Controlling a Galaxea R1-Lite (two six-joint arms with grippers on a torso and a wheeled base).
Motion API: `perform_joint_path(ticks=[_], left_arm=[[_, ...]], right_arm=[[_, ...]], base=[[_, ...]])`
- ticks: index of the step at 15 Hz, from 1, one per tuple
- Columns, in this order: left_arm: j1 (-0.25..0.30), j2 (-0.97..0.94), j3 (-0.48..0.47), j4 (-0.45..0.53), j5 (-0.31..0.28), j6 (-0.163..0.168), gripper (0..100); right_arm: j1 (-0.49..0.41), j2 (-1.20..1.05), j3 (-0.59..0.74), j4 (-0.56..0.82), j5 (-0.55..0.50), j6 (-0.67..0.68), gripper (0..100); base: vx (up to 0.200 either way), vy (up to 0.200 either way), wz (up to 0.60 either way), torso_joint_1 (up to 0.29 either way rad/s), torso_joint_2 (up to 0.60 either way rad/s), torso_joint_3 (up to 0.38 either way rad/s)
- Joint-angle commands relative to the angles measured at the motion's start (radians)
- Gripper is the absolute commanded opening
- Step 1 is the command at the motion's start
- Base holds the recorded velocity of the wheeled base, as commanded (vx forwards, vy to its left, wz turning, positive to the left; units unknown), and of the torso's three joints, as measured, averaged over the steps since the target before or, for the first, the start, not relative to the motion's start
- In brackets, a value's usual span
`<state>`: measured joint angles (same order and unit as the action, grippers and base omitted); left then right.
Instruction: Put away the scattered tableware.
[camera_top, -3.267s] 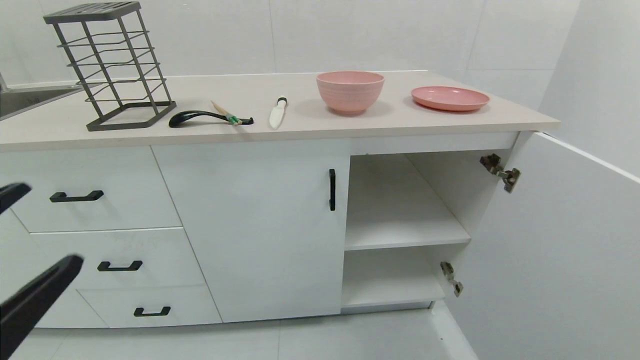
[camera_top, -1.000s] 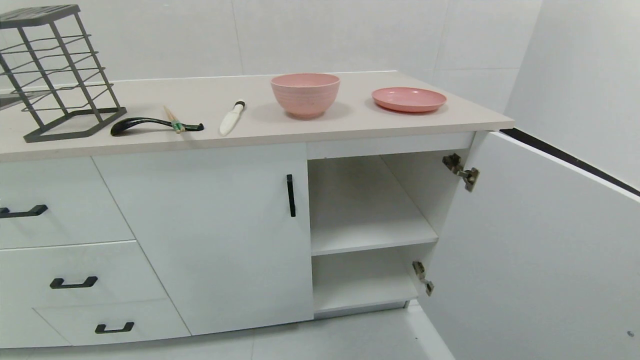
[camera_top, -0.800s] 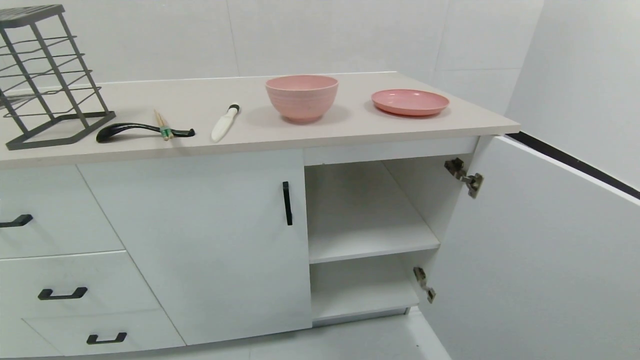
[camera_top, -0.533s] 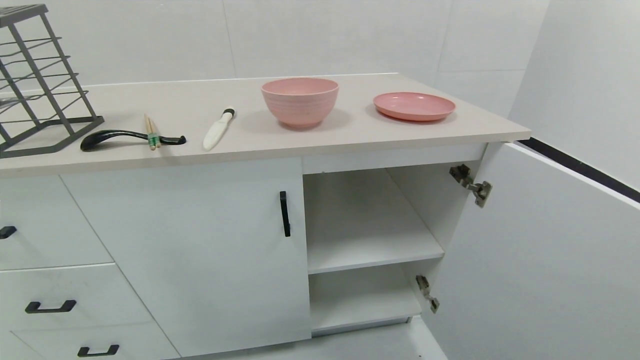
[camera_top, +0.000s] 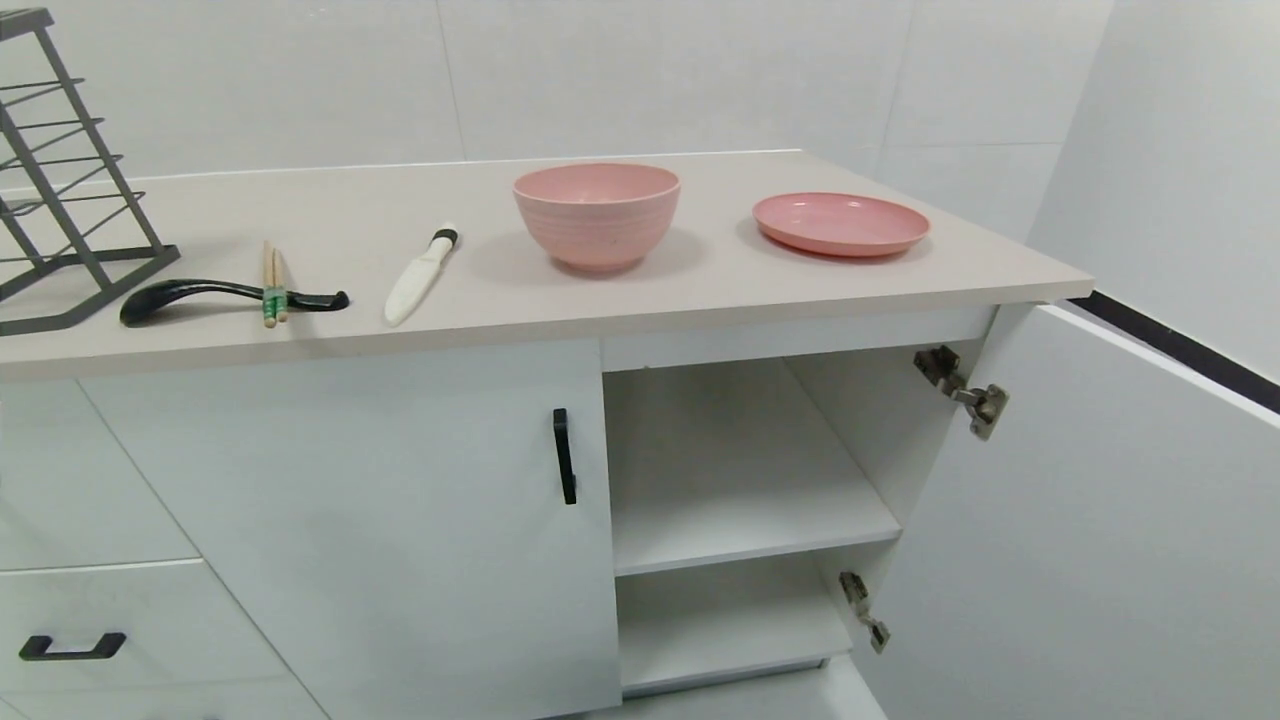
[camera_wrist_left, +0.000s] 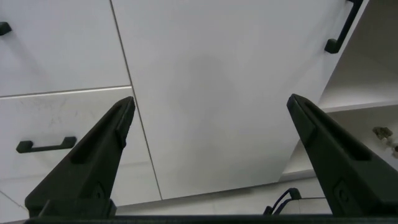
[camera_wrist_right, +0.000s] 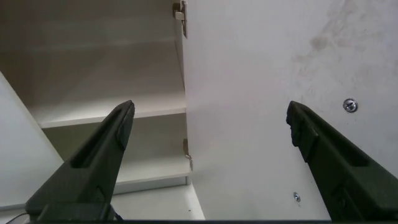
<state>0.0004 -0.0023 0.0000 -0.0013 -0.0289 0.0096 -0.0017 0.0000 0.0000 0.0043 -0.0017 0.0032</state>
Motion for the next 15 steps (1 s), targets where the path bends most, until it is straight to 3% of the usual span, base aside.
perform_joint_path(ticks=[1, 3, 7, 10, 12, 15], left_arm=[[0.001, 0.002, 0.0, 0.0, 0.0, 0.0, 100], [0.001, 0.002, 0.0, 0.0, 0.0, 0.001, 100], [0.0, 0.002, 0.0, 0.0, -0.002, 0.001, 100], [0.001, 0.002, 0.0, 0.0, -0.002, 0.0, 100], [0.001, 0.002, 0.0, 0.0, 0.0, 0.0, 100], [0.0, 0.002, 0.0, 0.0, 0.0, 0.001, 100]], right_arm=[[0.0, 0.0, 0.0, 0.0, 0.0, 0.0, 100], [0.0, 0.0, 0.0, 0.0, 0.0, 0.0, 100], [0.0, 0.0, 0.0, 0.0, 0.0, 0.0, 100], [0.0, 0.0, 0.0, 0.0, 0.0, 0.0, 100], [0.0, 0.0, 0.0, 0.0, 0.0, 0.0, 100], [0.0, 0.0, 0.0, 0.0, 0.0, 0.0, 100]], base=[[0.0, 0.2, 0.0, 0.002, 0.0, 0.002], [0.0, 0.2, 0.0, -0.005, 0.0, 0.002], [0.0, 0.0, 0.0, 0.0, 0.0, 0.0], [0.2, 0.0, 0.0, 0.002, 0.0, 0.002], [0.2, -0.2, 0.0, -0.002, 0.0, 0.01], [0.0, 0.0, 0.0, 0.0, 0.0, 0.0]])
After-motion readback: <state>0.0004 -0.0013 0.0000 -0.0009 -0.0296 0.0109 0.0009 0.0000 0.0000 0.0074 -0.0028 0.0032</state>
